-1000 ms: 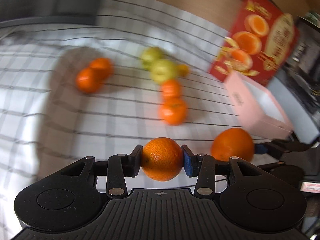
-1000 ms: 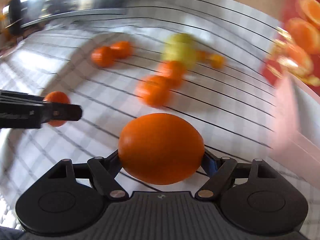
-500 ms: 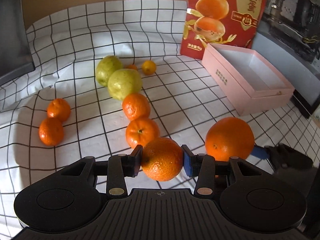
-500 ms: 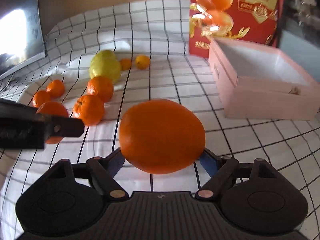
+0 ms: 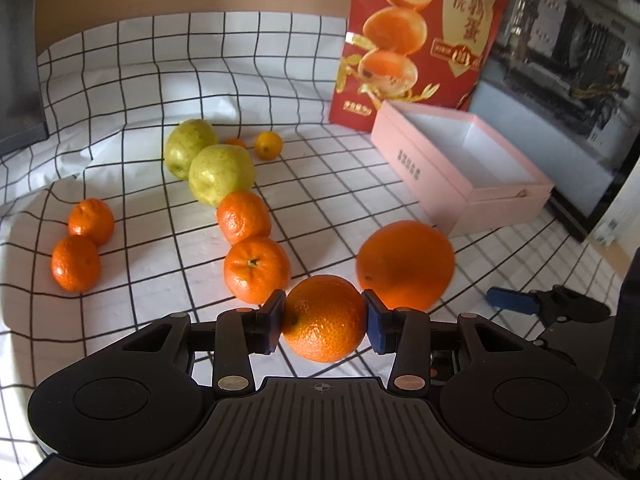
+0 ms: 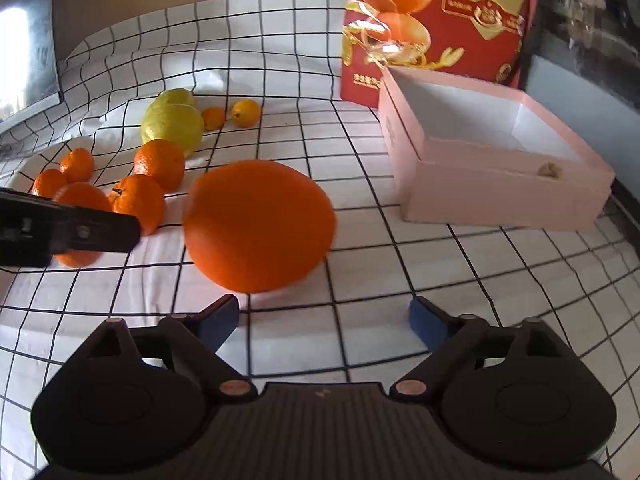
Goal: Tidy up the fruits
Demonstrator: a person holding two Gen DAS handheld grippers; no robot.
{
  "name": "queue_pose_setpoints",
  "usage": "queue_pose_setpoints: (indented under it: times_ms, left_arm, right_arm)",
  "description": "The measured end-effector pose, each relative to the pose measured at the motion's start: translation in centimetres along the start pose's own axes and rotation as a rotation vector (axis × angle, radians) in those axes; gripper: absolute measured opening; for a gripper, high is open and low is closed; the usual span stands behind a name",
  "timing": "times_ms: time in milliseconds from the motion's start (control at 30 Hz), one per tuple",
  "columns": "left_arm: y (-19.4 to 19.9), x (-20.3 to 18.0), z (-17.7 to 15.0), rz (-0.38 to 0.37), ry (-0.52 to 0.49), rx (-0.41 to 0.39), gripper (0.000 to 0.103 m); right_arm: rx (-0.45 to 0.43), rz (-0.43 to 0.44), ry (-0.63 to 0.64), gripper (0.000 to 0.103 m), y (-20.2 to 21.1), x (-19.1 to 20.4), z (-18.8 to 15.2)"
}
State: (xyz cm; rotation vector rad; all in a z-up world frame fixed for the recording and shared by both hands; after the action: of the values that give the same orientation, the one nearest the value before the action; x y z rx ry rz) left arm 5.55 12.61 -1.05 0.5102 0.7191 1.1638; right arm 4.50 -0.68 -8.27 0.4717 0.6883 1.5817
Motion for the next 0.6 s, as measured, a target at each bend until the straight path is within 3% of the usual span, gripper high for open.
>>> queue_pose_setpoints:
  times_ms: [167,300,433,500,600]
  left_arm:
    - [1.3,1.0,-0.4,0.025,0.041,-0.031,0.046]
    - [3.2,2.7,-1.3,0.076,0.084,-0.057,0.046]
    - [4.3,4.9,-2.2,0.142,0.205,-0.084,0.046]
    - [4.4,5.7,-2.6,0.187,0.242,-0.091,0.046]
    - [4.5,6.4,-2.6,0.267,0.283,-0.099,0.046]
  right_arm:
    - [0.003,0.038,0.028,0.103,0.1,-0.5,-0.5]
    - [0.020,0.059,0.053,0.103,0.3,-0.4,-0.7]
    - [0.067,0.124,0.127,0.103,0.4,-0.4,-0.6]
    - [0.094,0.178,0.169,0.088,1.0,-0.3,-0.1]
    - [0.022,0.223,0.227,0.088,2.5,0.3,1.9]
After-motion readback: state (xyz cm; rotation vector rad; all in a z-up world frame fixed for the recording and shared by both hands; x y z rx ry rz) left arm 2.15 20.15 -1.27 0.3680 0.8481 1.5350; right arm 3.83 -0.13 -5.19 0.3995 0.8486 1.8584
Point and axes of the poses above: each gripper's, at about its wrist camera, not at the fingertips, and y roughly against the way its jaws point, x to its left, z to its top, the point moved 9 cm from there along -y, roughly the way its jaws point, and after that the axes turned 6 degrees about y, right-handed, at the moved point
